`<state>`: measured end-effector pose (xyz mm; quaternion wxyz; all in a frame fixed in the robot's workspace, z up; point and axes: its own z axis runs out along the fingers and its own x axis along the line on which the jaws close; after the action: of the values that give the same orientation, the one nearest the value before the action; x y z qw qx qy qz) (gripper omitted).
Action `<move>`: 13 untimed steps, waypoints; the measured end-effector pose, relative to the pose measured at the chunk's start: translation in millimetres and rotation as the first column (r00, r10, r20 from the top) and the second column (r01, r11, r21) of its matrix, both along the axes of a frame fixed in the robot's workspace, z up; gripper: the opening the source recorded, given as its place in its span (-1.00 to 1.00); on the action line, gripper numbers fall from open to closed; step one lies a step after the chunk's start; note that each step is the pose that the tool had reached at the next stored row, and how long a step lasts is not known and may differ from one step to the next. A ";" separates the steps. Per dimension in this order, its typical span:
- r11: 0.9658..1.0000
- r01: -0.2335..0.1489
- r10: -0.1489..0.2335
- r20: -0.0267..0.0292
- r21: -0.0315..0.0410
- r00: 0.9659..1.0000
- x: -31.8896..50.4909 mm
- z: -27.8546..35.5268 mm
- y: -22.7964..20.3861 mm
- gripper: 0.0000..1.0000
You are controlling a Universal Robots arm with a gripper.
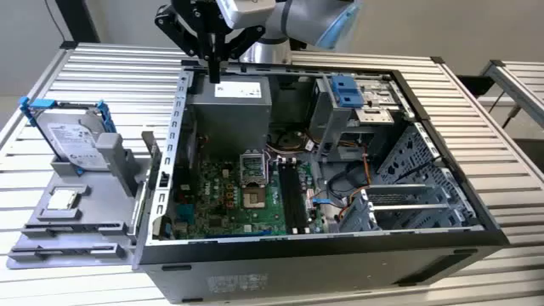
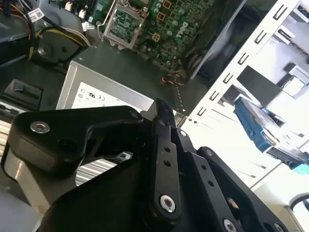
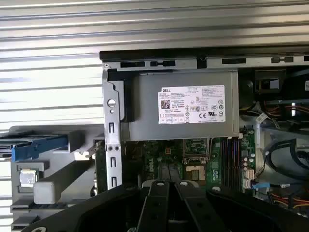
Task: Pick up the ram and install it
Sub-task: 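Reach for the ram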
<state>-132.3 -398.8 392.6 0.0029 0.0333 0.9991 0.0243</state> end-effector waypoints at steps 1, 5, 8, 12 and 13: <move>1.000 0.000 0.000 0.000 0.000 1.000 0.0 0.0 0.0 -1.00; 1.000 0.000 0.000 -0.001 0.000 1.000 0.0 0.0 0.0 -1.00; 1.000 0.000 0.000 -0.001 0.000 1.000 0.0 0.0 0.0 -1.00; 1.000 0.000 0.000 -0.001 0.000 1.000 0.0 0.0 0.0 -1.00; 1.000 0.000 0.000 -0.001 0.000 1.000 0.0 0.0 0.0 -1.00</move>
<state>-132.3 -398.8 392.6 0.0021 0.0333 0.9991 0.0243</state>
